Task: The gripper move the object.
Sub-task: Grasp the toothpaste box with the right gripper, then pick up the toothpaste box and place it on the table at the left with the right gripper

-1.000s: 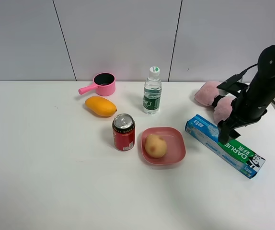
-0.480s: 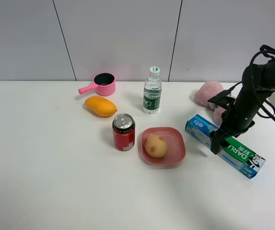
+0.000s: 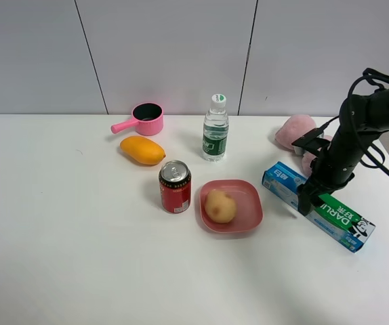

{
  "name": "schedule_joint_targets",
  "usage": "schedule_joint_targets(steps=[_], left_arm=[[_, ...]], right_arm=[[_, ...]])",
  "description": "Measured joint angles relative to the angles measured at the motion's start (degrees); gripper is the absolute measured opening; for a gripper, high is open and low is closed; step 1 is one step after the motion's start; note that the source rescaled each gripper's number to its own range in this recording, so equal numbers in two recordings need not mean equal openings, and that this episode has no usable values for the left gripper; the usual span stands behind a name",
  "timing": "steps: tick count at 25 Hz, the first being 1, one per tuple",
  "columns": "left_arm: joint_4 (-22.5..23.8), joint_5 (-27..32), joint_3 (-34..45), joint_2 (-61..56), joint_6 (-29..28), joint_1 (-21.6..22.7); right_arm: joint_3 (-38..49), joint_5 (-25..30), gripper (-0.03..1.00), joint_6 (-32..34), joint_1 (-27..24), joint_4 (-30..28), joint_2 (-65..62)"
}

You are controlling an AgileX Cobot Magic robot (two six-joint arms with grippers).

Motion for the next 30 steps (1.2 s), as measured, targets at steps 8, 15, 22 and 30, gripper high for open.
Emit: schedule_joint_targets(steps=[8, 15, 22, 30], left_arm=[[0.0, 0.0, 0.0, 0.0, 0.0, 0.0], [0.0, 0.0, 0.0, 0.0, 0.0, 0.0], [0.0, 0.0, 0.0, 0.0, 0.0, 0.0], [0.0, 0.0, 0.0, 0.0, 0.0, 0.0]], right_arm=[[0.0, 0.8, 0.00, 1.5, 0.1, 0.8, -0.1], [-5.6, 12.0, 0.00, 2.9, 0.4, 3.2, -10.4], [-21.4, 21.5, 0.00, 14.1, 12.2, 3.5, -23.6], [-43.0, 20.3, 0.00, 36.3, 32.8, 3.8, -13.6]])
